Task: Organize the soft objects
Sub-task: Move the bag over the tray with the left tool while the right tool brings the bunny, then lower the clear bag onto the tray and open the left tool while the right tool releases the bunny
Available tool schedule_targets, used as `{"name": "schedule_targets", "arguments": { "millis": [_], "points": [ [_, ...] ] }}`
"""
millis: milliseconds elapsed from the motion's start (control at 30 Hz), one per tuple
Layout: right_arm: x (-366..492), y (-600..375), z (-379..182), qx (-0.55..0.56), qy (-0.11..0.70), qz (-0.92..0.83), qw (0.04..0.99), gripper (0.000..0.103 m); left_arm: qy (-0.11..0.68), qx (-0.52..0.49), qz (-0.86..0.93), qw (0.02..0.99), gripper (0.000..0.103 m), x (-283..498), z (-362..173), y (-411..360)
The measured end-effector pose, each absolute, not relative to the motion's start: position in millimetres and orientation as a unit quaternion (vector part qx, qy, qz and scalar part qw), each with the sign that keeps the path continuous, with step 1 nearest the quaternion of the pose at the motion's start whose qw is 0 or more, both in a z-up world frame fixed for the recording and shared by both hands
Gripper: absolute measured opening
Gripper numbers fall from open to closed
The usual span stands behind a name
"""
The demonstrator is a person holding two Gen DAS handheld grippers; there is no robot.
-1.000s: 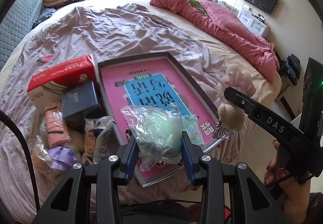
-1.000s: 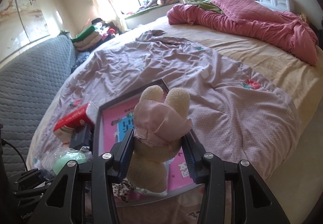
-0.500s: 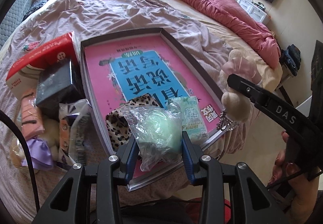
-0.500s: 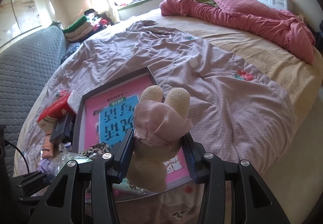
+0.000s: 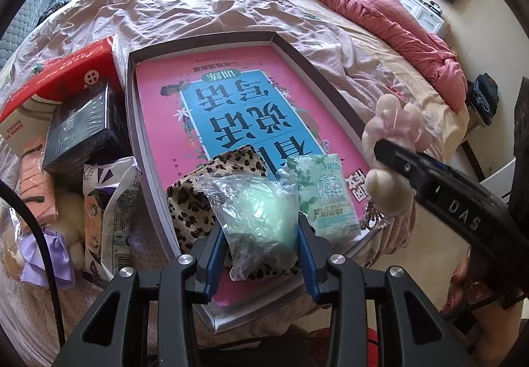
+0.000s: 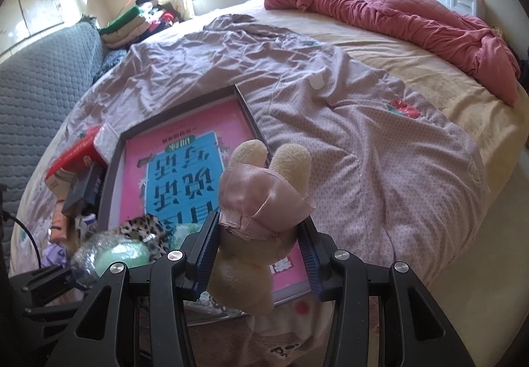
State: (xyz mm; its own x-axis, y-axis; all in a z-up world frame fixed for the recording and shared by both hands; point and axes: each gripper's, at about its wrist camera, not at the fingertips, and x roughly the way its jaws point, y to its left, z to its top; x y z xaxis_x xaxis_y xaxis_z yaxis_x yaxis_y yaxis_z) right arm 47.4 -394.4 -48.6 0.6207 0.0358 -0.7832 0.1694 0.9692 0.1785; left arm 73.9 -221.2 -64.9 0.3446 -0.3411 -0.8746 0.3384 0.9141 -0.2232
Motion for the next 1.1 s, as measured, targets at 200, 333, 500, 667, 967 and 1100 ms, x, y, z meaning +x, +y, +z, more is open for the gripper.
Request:
{"name": "schedule_targets", "arguments": {
  "millis": [200,333,500,667,967,1100],
  "points": [
    [51,-392,-56,0.11,0.441,-0.036,0.89,0.048,0.535,-0.005,-0.205,0.82,0.04,78,-68,-219],
    [54,-391,-61,0.108,0.444,-0.036,0.889,0.048,0.534,-0.004,-0.203,0.821,0.04,79,-68,-218],
    [59,-387,-65,0.102,0.445,-0.027,0.889,0.048,0.534,-0.008,-0.201,0.821,0.04,82,-69,-215],
    [66,-382,-71,0.101,0.45,-0.019,0.887,0.048,0.535,-0.011,-0.199,0.821,0.04,84,-69,-213],
    [72,-384,-81,0.106,0.459,-0.022,0.882,0.05,0.536,-0.014,-0.198,0.82,0.04,84,-71,-213],
    [71,-385,-81,0.106,0.458,-0.023,0.882,0.052,0.537,-0.017,-0.198,0.82,0.04,84,-72,-213]
  ]
}}
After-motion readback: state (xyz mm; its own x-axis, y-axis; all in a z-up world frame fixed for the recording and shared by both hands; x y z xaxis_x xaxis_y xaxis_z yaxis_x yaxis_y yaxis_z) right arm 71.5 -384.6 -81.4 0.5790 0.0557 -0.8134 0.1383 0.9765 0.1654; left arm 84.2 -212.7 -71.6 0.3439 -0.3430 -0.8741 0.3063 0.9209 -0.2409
